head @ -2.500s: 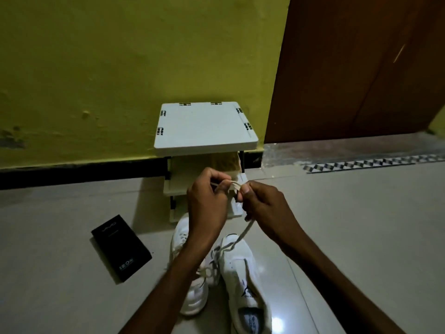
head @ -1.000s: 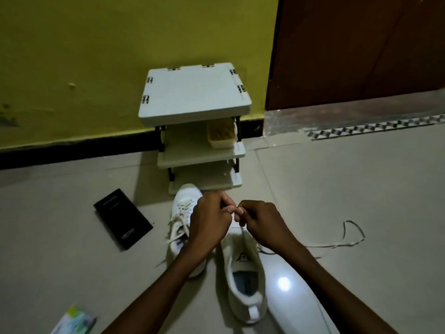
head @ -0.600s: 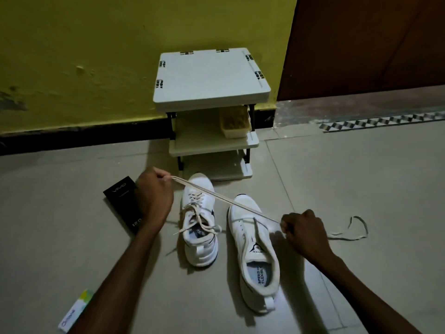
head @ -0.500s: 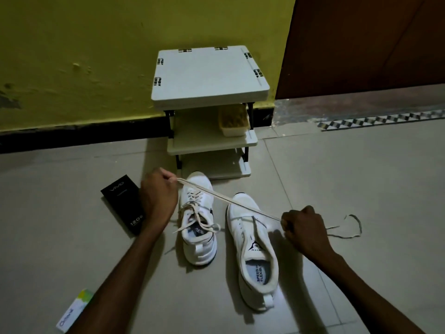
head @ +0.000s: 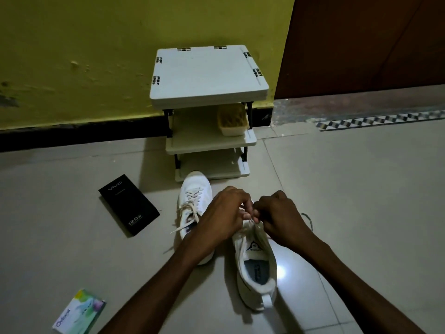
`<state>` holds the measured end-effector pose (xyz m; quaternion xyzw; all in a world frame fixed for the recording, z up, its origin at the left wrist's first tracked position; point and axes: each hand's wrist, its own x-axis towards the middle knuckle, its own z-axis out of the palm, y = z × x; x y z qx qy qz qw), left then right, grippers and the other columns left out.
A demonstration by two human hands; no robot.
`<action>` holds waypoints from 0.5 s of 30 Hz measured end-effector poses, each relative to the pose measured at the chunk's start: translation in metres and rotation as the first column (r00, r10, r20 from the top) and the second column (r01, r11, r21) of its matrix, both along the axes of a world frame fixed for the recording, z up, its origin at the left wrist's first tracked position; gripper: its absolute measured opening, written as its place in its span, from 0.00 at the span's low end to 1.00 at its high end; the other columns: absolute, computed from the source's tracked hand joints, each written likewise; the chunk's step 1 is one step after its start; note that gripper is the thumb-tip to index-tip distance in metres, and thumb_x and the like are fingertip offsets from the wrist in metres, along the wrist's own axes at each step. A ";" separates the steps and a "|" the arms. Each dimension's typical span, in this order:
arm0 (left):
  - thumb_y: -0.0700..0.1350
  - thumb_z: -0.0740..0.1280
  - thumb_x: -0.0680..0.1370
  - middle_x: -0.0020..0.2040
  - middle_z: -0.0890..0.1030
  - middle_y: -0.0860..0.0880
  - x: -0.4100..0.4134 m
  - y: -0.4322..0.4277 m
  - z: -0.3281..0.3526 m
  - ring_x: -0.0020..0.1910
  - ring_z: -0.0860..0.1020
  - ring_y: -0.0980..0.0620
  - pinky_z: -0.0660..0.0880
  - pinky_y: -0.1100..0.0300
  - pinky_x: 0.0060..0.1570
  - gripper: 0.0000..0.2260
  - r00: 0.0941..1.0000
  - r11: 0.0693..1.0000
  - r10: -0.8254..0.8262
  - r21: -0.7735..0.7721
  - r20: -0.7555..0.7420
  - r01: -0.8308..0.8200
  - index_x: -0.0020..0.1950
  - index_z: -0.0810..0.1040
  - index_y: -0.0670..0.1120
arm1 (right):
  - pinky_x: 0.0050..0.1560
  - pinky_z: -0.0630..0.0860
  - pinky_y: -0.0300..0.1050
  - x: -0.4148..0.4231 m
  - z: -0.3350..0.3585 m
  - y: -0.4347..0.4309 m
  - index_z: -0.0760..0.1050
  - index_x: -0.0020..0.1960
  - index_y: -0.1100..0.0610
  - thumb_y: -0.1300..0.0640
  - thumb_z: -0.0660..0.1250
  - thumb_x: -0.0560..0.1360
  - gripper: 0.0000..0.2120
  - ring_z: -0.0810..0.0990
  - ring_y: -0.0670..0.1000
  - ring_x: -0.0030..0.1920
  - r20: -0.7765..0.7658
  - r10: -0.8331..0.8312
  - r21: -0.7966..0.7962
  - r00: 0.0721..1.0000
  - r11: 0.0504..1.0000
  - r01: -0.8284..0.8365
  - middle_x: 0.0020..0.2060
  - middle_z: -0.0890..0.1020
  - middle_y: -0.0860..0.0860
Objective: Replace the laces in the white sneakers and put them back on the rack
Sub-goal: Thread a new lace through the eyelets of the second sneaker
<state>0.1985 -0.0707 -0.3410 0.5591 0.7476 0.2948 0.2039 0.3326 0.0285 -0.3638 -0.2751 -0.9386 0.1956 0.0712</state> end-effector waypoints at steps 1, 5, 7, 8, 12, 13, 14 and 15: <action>0.36 0.72 0.71 0.45 0.81 0.52 0.001 0.000 0.001 0.44 0.75 0.58 0.68 0.72 0.45 0.06 1.000 1.000 -0.015 -0.016 -0.013 0.015 0.39 0.80 0.47 | 0.42 0.67 0.46 -0.002 0.002 0.000 0.73 0.36 0.53 0.59 0.64 0.76 0.09 0.71 0.53 0.48 0.012 0.000 0.014 1.000 1.000 0.000 0.31 0.70 0.43; 0.35 0.70 0.70 0.38 0.77 0.54 0.004 -0.001 0.007 0.43 0.76 0.54 0.74 0.60 0.44 0.06 0.993 0.999 -0.037 -0.026 -0.113 0.035 0.42 0.82 0.45 | 0.44 0.63 0.45 -0.004 0.010 0.000 0.78 0.44 0.55 0.58 0.63 0.77 0.06 0.71 0.53 0.52 0.072 0.023 0.062 0.997 0.998 -0.027 0.40 0.79 0.47; 0.33 0.68 0.70 0.38 0.76 0.54 0.004 -0.002 0.010 0.40 0.77 0.54 0.73 0.64 0.41 0.07 0.993 0.998 -0.056 -0.044 -0.107 0.051 0.41 0.82 0.44 | 0.44 0.64 0.45 -0.003 0.011 0.000 0.79 0.47 0.56 0.58 0.63 0.77 0.07 0.72 0.54 0.53 0.103 0.036 0.068 0.994 0.997 -0.043 0.44 0.80 0.50; 0.33 0.68 0.70 0.37 0.78 0.53 0.003 -0.002 0.009 0.39 0.78 0.55 0.72 0.68 0.40 0.08 0.994 0.997 -0.061 -0.056 -0.088 0.056 0.41 0.82 0.45 | 0.44 0.63 0.45 -0.003 0.010 0.000 0.79 0.46 0.55 0.58 0.62 0.77 0.07 0.71 0.55 0.53 0.117 0.043 0.057 0.992 0.997 -0.050 0.44 0.79 0.50; 0.41 0.67 0.67 0.39 0.84 0.50 0.000 -0.003 0.001 0.39 0.82 0.55 0.78 0.64 0.44 0.05 0.999 0.998 -0.036 -0.049 0.009 0.037 0.39 0.83 0.48 | 0.45 0.61 0.44 -0.002 0.006 0.001 0.72 0.41 0.50 0.57 0.62 0.78 0.07 0.70 0.53 0.52 0.146 0.062 0.002 0.987 0.998 -0.063 0.39 0.71 0.45; 0.42 0.66 0.67 0.39 0.84 0.49 -0.001 -0.004 -0.001 0.39 0.82 0.55 0.79 0.62 0.44 0.06 1.000 0.999 -0.021 -0.047 0.021 0.022 0.39 0.83 0.48 | 0.45 0.61 0.44 -0.002 0.006 0.002 0.70 0.40 0.48 0.57 0.62 0.78 0.09 0.69 0.52 0.52 0.145 0.063 0.002 0.987 0.998 -0.064 0.39 0.70 0.44; 0.40 0.66 0.67 0.38 0.85 0.49 -0.002 -0.005 -0.001 0.38 0.83 0.55 0.79 0.63 0.43 0.06 1.000 0.999 -0.002 -0.042 0.019 0.003 0.39 0.83 0.47 | 0.45 0.62 0.45 -0.001 0.005 0.002 0.69 0.40 0.47 0.56 0.62 0.78 0.09 0.69 0.52 0.52 0.144 0.058 0.006 0.988 0.998 -0.059 0.39 0.71 0.43; 0.37 0.67 0.68 0.38 0.85 0.49 -0.006 -0.007 -0.002 0.38 0.83 0.56 0.79 0.65 0.42 0.07 1.000 0.999 0.024 -0.027 0.017 -0.024 0.39 0.84 0.46 | 0.45 0.63 0.45 0.000 0.003 0.004 0.69 0.39 0.45 0.56 0.62 0.78 0.10 0.68 0.51 0.51 0.148 0.049 0.018 0.988 0.998 -0.052 0.40 0.72 0.43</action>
